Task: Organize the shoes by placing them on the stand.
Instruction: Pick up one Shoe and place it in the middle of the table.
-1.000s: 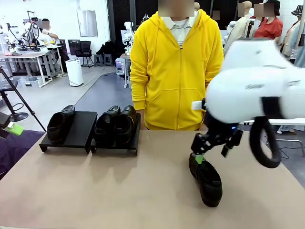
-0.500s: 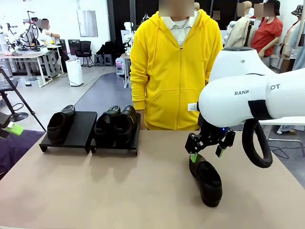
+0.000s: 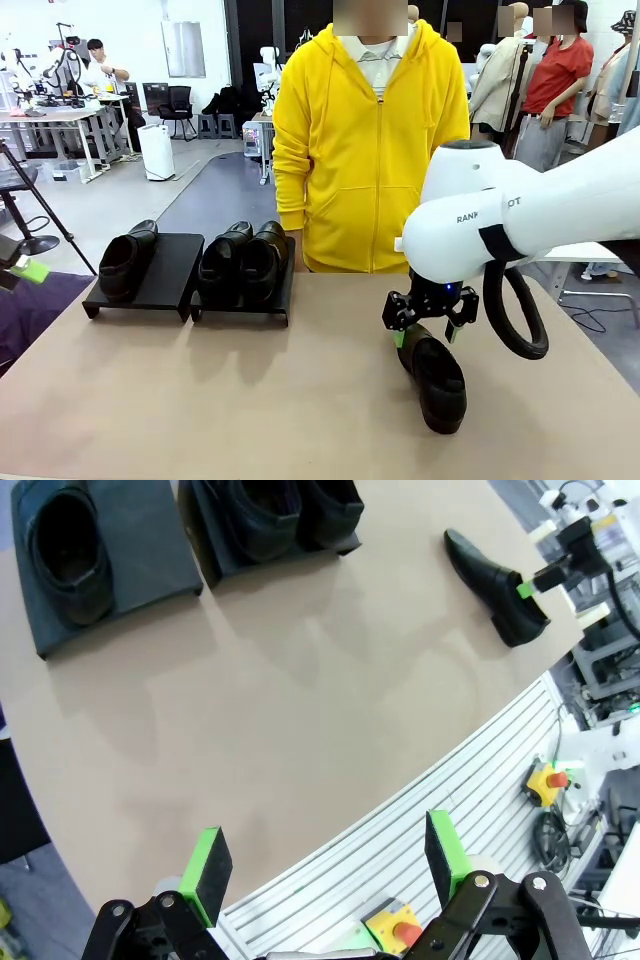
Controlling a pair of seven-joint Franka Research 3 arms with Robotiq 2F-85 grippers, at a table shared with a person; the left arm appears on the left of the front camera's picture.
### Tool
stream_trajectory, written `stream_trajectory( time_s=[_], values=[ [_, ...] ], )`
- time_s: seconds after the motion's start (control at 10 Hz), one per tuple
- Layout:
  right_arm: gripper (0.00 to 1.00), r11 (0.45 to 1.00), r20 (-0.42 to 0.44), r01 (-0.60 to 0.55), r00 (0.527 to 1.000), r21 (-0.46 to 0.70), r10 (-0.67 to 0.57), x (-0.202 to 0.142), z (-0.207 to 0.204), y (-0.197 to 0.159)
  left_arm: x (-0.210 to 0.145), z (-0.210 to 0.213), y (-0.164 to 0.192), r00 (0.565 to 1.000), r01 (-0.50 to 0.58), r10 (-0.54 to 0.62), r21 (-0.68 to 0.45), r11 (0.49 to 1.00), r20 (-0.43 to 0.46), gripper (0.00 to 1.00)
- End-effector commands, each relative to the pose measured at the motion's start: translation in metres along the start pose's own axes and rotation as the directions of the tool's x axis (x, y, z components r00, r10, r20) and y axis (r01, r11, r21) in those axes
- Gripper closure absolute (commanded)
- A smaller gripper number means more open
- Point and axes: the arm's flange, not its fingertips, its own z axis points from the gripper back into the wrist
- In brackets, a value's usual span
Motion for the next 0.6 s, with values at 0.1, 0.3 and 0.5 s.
stream_trajectory(
  time_s=[0.1,0.3,0.5],
  values=[
    [0.0,0.996,-0.062,0.073,0.996,0.041,-0.07,0.016,-0.026,0.003,0.0,0.001,0.0,1.0,-0.008,0.008,0.005,1.0,-0.007,0.0],
    [0.0,0.993,-0.11,0.107,0.989,0.047,-0.101,0.012,-0.044,0.005,0.0,0.001,0.0,1.0,-0.008,0.008,0.005,1.0,-0.007,0.0],
    [0.0,0.994,-0.115,0.105,0.988,0.033,-0.1,0.003,-0.046,0.007,0.0,0.001,0.0,1.0,-0.008,0.008,0.005,1.0,-0.007,0.0]
  ],
)
